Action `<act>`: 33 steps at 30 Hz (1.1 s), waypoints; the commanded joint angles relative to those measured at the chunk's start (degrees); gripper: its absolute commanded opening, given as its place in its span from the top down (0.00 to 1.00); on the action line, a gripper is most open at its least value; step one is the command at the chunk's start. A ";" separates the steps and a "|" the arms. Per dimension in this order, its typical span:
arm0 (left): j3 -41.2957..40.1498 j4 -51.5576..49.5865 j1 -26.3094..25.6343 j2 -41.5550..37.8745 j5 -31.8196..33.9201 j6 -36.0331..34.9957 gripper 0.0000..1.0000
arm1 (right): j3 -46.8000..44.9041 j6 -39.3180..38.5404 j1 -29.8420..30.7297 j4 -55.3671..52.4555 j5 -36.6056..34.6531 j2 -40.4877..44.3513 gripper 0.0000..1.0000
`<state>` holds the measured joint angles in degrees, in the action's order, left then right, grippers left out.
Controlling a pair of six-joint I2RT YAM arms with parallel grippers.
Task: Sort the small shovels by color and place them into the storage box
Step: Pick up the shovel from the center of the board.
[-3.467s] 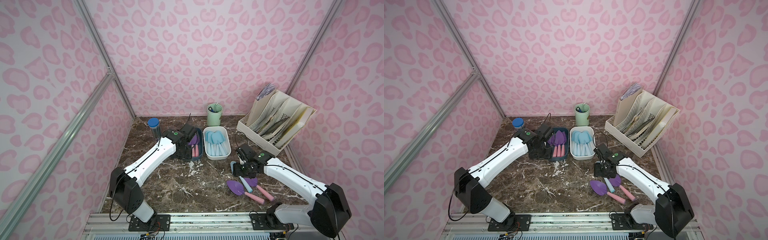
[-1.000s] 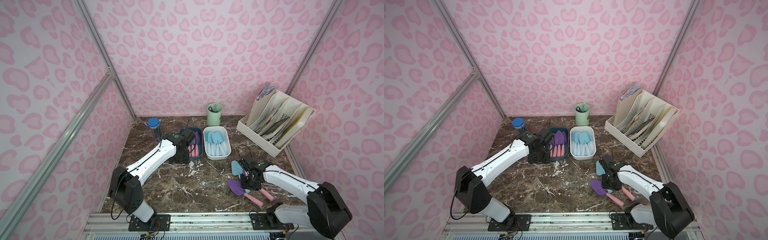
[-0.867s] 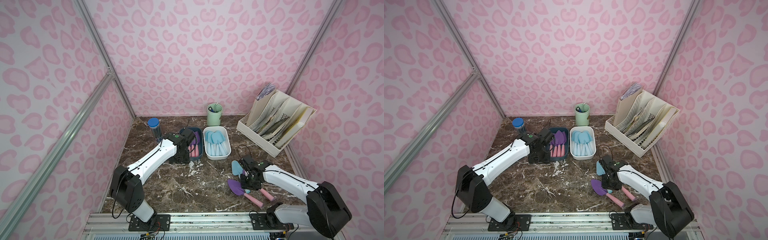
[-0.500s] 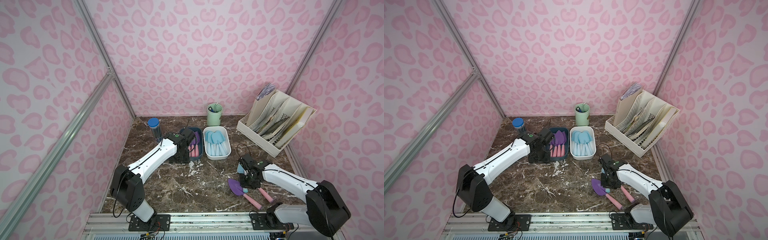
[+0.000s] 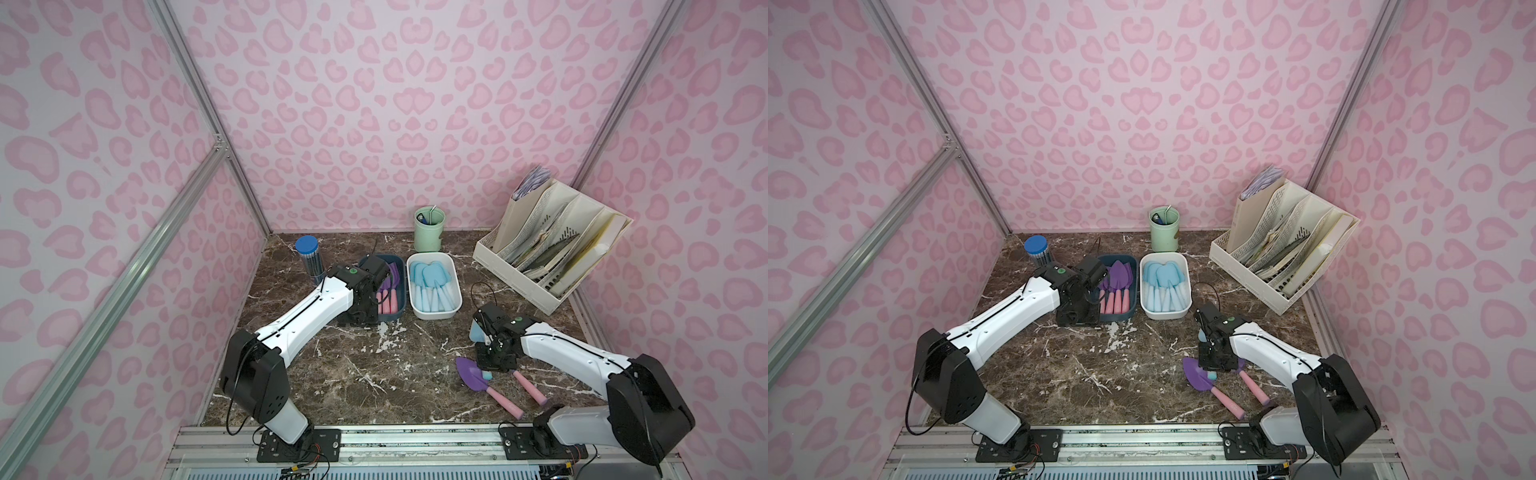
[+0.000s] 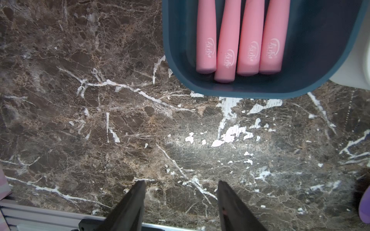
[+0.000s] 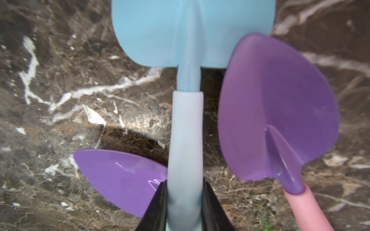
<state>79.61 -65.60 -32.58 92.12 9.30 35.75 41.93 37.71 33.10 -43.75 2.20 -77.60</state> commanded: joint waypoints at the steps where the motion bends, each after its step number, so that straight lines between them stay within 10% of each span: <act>1: 0.10 -0.35 0.15 -0.17 -0.08 -0.76 0.38 | 1.37 -0.50 0.30 0.33 0.09 -0.68 0.79; 18: -0.55 -1.35 1.62 -4.24 0.37 -1.07 0.38 | 17.62 -2.80 -2.86 -8.57 -5.52 -1.04 0.80; 33: -2.66 -2.24 2.94 -8.73 0.43 -2.32 0.38 | 49.67 -9.38 -1.96 -10.46 -2.84 -25.84 0.80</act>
<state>77.12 -66.81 -29.89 83.70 9.56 34.30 88.36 30.20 30.59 -53.30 -1.39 -100.03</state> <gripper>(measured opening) 0.616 0.290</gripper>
